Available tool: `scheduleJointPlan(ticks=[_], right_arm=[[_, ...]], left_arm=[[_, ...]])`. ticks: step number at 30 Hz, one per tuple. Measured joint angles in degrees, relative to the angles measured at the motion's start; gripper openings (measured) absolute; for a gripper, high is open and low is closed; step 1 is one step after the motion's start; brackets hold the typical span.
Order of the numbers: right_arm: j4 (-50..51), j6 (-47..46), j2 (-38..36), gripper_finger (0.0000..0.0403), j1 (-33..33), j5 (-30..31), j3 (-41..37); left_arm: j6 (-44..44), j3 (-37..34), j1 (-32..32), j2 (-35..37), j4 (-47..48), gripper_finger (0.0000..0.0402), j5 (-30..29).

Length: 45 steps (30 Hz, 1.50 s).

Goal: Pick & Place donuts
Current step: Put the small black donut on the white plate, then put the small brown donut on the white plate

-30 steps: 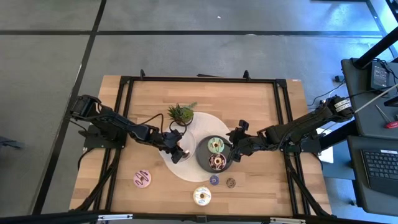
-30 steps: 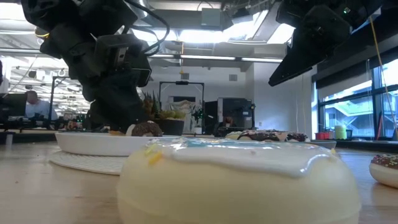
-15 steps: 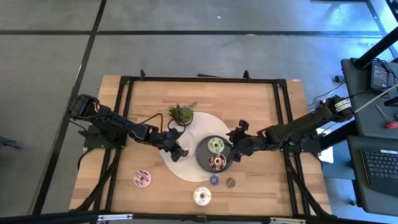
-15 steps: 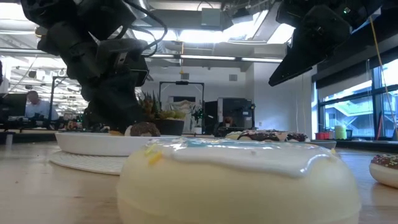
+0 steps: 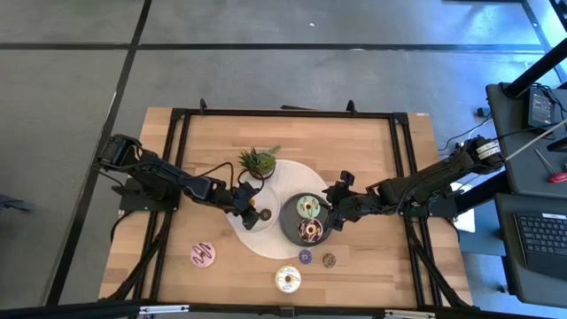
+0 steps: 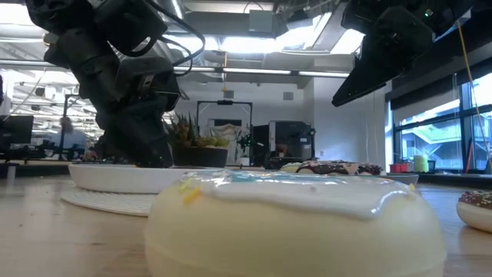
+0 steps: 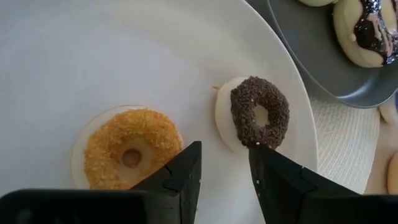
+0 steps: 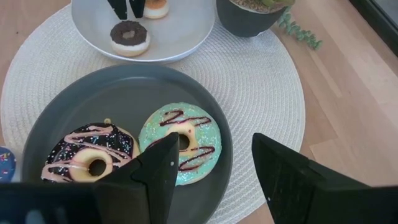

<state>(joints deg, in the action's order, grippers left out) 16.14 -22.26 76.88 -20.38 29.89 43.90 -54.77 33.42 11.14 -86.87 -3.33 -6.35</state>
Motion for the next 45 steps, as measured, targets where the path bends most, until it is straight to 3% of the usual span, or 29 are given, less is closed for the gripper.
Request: scheduleJointPlan(ticks=[22, 26, 30, 32, 37, 45], right_arm=[[0.0, 0.2, 0.0, 0.0204, 0.01, -0.15, 0.0], [-0.02, 2.61, 0.0, 0.0204, 0.02, -6.37, 0.0], [-0.04, 2.74, 0.0, 0.0204, -0.25, -17.94, 0.0], [-0.05, 1.59, 0.0, 0.0204, -1.47, -20.9, 0.0], [-4.36, 1.95, 0.0, 0.0204, -5.81, -17.4, 0.0], [-11.77, 6.35, 0.0, 0.0204, -7.69, -15.98, 1.1]], left_arm=[[7.1, 7.04, 1.45, 0.0, -1.11, 0.0129, 3.31], [14.71, 7.03, 3.82, 0.0, -8.51, 0.0128, 1.8], [23.58, 7.05, 6.55, 0.0, -16.98, 0.0129, -1.81], [27.24, 7.05, 7.72, 0.0, -20.02, 0.013, -3.13], [30.96, 7.05, 9.68, 0.0, -24.08, 0.0128, -3.61], [28.66, 7.05, 12.9, 0.0, -25.0, 0.0129, -3.61]])
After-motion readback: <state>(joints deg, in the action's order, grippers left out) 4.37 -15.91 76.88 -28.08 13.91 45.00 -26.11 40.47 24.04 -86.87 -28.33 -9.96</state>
